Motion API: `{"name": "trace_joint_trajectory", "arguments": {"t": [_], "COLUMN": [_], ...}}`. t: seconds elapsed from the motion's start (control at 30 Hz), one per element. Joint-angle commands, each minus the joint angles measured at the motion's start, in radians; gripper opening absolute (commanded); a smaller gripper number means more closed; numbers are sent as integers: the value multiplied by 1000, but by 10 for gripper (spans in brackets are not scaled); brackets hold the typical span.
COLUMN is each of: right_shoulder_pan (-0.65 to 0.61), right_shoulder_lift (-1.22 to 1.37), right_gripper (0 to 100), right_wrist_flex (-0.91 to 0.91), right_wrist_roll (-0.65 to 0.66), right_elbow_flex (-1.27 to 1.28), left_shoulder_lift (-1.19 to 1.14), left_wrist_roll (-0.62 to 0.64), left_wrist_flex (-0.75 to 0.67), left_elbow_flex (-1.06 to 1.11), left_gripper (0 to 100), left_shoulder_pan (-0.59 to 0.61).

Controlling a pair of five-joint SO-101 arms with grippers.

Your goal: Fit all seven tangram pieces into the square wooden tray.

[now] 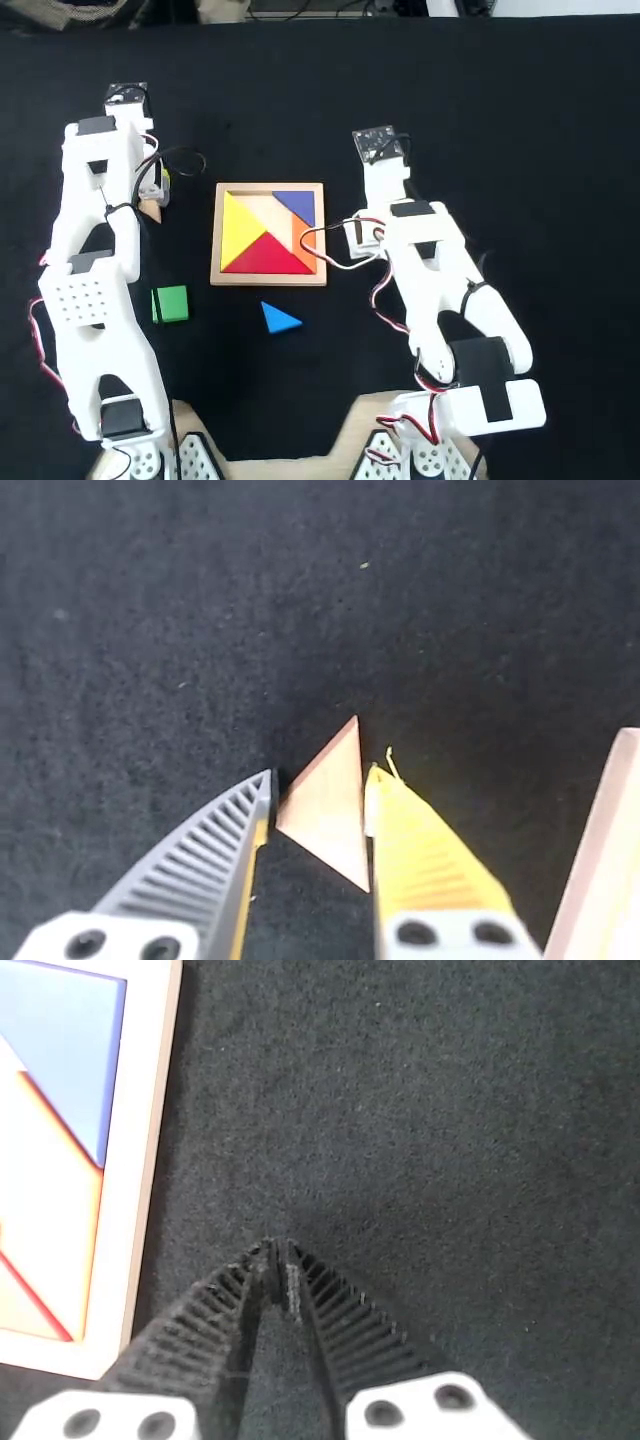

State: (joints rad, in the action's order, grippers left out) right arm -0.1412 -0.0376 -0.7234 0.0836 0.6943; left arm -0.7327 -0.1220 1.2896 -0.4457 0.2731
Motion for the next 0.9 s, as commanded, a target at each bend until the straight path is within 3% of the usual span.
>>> {"name": "trace_joint_trajectory", "arguments": {"t": [0.0, 0.4, 0.57, 0.63, 0.87], "right_shoulder_pan": [-15, -8, -5, 21, 173], "right_shoulder_lift": [-2, -8, -10, -10, -2], "right_gripper": [11, 11, 11, 11, 11], "right_wrist_flex": [14, 14, 14, 15, 18], "right_wrist_roll": [-6, -6, -6, -6, -54], "right_elbow_flex": [-64, -65, -65, -67, -116], "left_shoulder_lift": [18, 21, 21, 21, 58], "left_wrist_roll": [29, 32, 163, 187, 239], "left_wrist_flex": [58, 267, 416, 471, 470], "left_elbow_flex": [-96, -285, -407, -440, -352], "left_gripper": [55, 55, 55, 55, 55], "left_shoulder_pan": [-4, -117, -168, -203, -340]}}
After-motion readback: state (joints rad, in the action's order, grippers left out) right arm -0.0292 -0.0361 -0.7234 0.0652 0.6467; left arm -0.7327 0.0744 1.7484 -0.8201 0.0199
